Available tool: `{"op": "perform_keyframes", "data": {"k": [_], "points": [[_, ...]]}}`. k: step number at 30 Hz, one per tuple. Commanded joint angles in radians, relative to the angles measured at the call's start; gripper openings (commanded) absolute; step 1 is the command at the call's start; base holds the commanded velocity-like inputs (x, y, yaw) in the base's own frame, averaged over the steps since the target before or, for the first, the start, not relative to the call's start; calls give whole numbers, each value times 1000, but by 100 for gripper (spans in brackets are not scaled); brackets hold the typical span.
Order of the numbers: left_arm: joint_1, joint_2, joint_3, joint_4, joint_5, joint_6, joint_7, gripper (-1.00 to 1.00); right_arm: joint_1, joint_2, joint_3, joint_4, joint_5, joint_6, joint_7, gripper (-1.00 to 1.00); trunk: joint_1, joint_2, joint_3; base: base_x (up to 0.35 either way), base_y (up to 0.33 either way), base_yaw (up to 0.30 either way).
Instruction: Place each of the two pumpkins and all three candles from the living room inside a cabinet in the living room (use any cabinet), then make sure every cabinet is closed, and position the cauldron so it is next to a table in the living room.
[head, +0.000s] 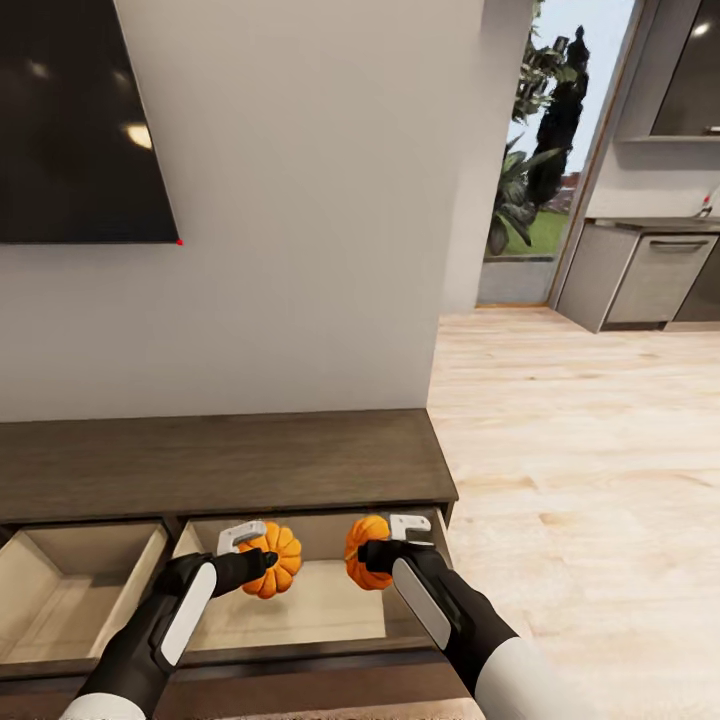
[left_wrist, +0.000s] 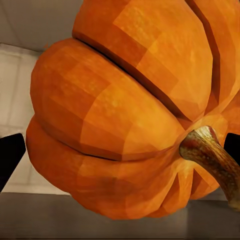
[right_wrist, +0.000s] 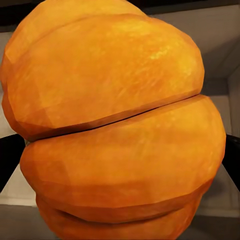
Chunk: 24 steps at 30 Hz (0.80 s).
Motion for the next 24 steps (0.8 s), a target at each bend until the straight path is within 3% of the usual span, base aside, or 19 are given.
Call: {"op": "perform_keyframes", "data": {"k": [1, 6, 15, 20, 24], "points": [[-4, 1, -1, 10, 11, 5, 9, -100, -1, 0, 4, -2, -10, -1, -10, -100, 4, -8, -4, 0, 0, 0], [-49, 3, -1, 117, 8, 6, 10, -100, -1, 0, 5, -2, -9, -6, -9, -100, 23, -43, -20, 0, 0, 0], [-60, 3, 0, 144, 8, -1, 10, -100, -1, 2, 6, 14, -9, -17, -7, -100, 57, -106, -48, 0, 0, 0], [-60, 1, 0, 144, 7, -4, 10, -100, -36, 9, 12, 145, -8, -113, 2, -100, 77, -141, -64, 0, 0, 0], [-60, 0, 1, 144, 7, -7, 10, -100, -64, 17, 62, 218, -7, -166, 6, -100, 92, -169, -76, 0, 0, 0]]}}
